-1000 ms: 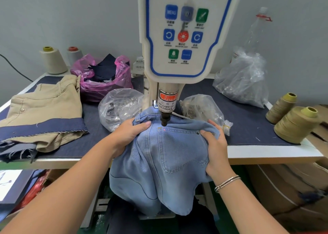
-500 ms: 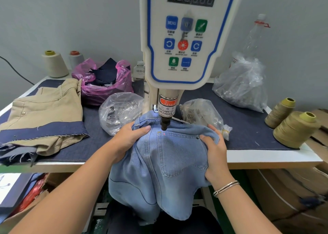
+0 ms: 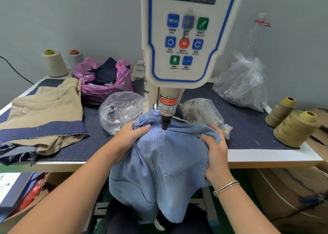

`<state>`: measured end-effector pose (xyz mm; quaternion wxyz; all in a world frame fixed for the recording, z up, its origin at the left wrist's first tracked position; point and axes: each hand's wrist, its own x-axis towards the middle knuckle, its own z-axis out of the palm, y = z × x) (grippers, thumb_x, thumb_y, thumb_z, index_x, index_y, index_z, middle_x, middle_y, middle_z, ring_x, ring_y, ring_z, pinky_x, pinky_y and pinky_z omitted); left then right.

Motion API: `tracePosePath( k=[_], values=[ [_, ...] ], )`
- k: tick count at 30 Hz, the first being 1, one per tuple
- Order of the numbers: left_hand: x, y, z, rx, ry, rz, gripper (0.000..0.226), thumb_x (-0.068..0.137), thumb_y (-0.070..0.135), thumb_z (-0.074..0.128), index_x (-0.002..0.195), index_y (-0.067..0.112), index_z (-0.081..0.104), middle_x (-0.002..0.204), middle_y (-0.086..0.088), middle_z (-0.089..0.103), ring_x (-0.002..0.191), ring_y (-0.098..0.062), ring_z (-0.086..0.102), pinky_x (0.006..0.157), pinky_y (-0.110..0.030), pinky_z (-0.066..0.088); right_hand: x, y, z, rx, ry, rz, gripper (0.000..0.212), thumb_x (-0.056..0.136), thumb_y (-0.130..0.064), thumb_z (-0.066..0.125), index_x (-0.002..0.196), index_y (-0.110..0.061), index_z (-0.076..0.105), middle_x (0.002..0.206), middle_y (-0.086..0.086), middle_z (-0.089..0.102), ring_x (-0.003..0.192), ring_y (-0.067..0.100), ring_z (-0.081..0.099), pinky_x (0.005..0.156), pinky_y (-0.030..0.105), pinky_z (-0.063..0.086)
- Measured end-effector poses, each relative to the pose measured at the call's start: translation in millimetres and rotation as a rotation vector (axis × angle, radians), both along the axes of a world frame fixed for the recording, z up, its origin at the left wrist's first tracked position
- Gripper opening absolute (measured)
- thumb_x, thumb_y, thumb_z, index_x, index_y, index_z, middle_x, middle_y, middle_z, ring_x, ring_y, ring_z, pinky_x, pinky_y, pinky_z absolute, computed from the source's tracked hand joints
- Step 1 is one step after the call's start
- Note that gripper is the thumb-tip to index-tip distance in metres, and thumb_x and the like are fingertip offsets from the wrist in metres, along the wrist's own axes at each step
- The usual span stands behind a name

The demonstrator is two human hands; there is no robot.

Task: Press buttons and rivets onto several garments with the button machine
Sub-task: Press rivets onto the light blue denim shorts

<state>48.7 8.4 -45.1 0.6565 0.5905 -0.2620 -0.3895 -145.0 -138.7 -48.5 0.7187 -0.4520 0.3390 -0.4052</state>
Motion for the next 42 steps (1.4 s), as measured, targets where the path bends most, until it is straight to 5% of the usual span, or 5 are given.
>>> tracePosePath(
  k=[32, 38, 42],
  values=[
    [-4.3, 1.0, 2.2, 0.040, -0.049, 0.070, 0.020, 0.093, 0.017, 0.061, 0.112, 0.015, 0.066, 0.104, -0.005, 0.074, 0.097, -0.018, 0.070, 0.079, -0.024, 0.052, 2.6, 1.1, 3.6, -0.010, -0.016, -0.014, 0.041, 0.089, -0.002, 0.057, 0.123, -0.024, 0.055, 0.093, 0.000, 0.068, 0.072, 0.005, 0.068, 0.057, 0.020, 0.054],
    [-4.3, 2.7, 3.0, 0.037, -0.031, 0.066, 0.016, 0.093, 0.016, 0.061, 0.107, 0.019, 0.068, 0.098, -0.002, 0.075, 0.090, -0.015, 0.072, 0.067, -0.017, 0.053, 0.7, 2.3, 3.5, -0.091, 0.015, 0.004, 0.034, 0.089, -0.002, 0.056, 0.113, -0.025, 0.062, 0.097, 0.001, 0.070, 0.081, 0.009, 0.068, 0.063, 0.021, 0.054],
    [-2.6, 3.6, 2.7, 0.046, 0.003, 0.055, 0.017, 0.089, 0.018, 0.065, 0.106, 0.016, 0.069, 0.100, -0.009, 0.074, 0.092, -0.022, 0.071, 0.073, -0.026, 0.054, 1.7, 3.1, 1.8, 0.000, -0.025, 0.030, 0.019, 0.094, -0.014, 0.055, 0.109, -0.017, 0.066, 0.105, 0.008, 0.071, 0.098, 0.021, 0.066, 0.084, 0.035, 0.054]
  ],
)
